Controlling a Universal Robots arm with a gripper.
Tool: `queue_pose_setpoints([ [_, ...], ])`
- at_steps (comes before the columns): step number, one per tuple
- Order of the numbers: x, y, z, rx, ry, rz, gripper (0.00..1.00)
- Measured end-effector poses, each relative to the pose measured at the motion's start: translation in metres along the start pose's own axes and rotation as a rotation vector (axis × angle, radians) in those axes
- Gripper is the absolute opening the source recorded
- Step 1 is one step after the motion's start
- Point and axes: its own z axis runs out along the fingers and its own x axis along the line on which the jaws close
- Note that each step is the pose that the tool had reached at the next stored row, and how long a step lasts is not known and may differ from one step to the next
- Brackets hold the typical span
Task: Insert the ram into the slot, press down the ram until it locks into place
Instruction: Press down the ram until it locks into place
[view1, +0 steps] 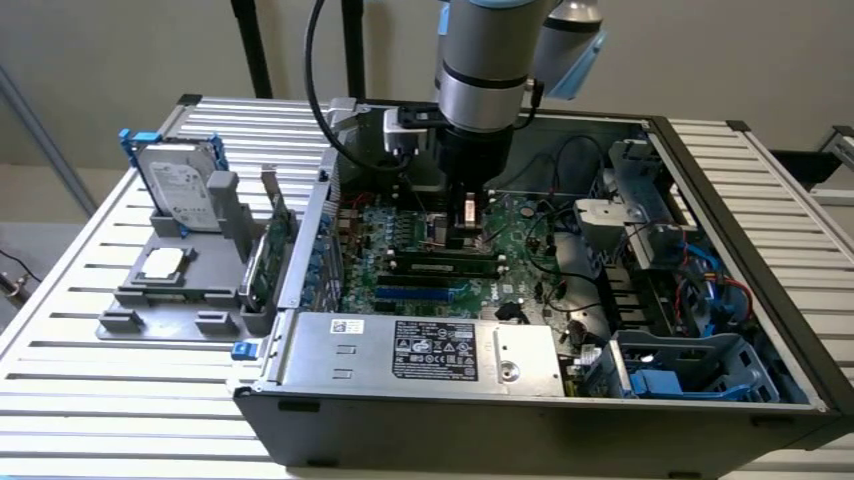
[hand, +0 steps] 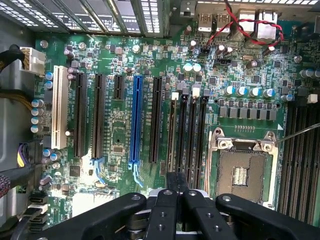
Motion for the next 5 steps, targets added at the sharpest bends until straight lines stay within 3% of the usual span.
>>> queue_pose_setpoints([
  [5,0.0,0.0,0.0,0.0,0.0,0.0,0.11],
])
